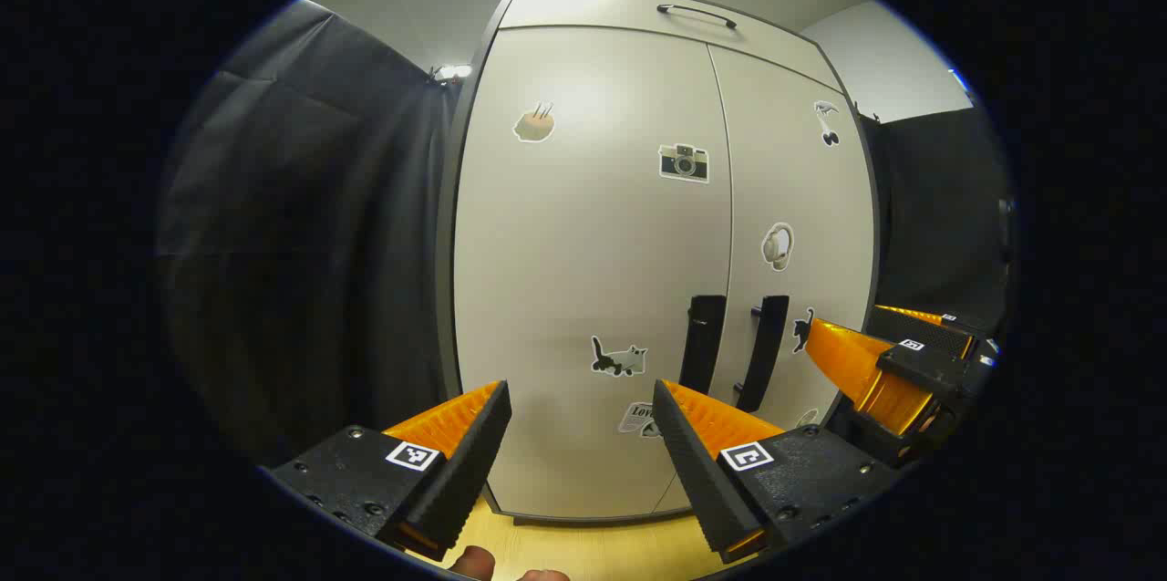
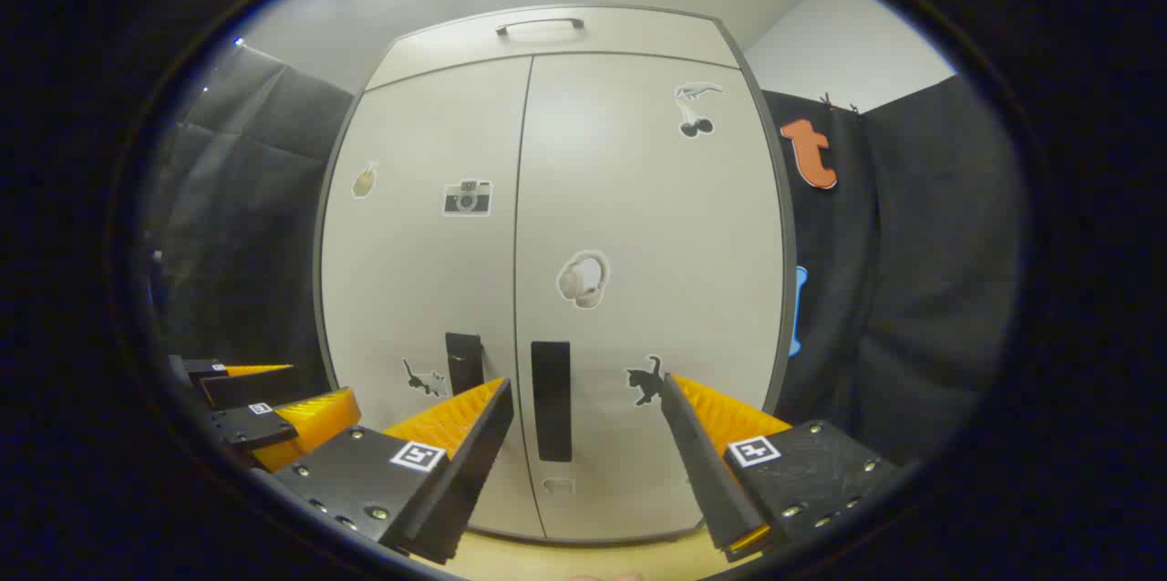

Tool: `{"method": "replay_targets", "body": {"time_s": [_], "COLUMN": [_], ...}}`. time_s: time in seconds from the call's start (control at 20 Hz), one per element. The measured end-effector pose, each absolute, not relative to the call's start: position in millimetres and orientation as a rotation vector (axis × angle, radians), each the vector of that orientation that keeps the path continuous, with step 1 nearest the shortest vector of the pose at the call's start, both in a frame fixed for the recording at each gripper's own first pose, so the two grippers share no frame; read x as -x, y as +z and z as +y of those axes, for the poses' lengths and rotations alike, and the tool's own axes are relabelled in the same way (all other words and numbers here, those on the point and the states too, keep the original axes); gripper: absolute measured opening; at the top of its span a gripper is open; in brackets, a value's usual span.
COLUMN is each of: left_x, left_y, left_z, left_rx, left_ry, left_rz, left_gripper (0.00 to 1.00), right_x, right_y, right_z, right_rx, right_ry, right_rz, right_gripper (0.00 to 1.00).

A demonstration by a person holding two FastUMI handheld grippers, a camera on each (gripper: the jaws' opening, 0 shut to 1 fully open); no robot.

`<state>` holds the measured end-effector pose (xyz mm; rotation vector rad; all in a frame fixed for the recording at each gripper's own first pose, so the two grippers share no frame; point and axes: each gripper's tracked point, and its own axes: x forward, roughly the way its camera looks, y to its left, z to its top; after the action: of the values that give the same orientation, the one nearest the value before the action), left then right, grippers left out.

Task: Open the right door of the double-door shoe cabinet with the right hand, and open the left door with the left hand.

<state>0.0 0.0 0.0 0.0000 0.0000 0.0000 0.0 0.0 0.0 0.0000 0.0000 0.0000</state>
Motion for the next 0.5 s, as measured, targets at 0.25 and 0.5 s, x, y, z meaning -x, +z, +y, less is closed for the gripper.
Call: {"method": "replay_targets", "body": {"time_s": [0.25, 0.5], "left_x": [8.0, 13.0], "left_y": [-1.1, 1.4], "left_z": [2.7, 2.5], "left_rx": [0.007, 0.011], "left_ry": [0.024, 0.033], "left_rz": [0.005, -0.003], "left_gripper": [0.96, 0.96], "right_x": [5.1, 4.1], "right_y": [-0.5, -0.6], "right_z": [4.7, 6.5], "right_rx": [0.002, -0.007], "right_ry": [0.013, 0.017], "right_rz": [0.008, 0.013], "right_gripper": [0.97, 0.97]}}
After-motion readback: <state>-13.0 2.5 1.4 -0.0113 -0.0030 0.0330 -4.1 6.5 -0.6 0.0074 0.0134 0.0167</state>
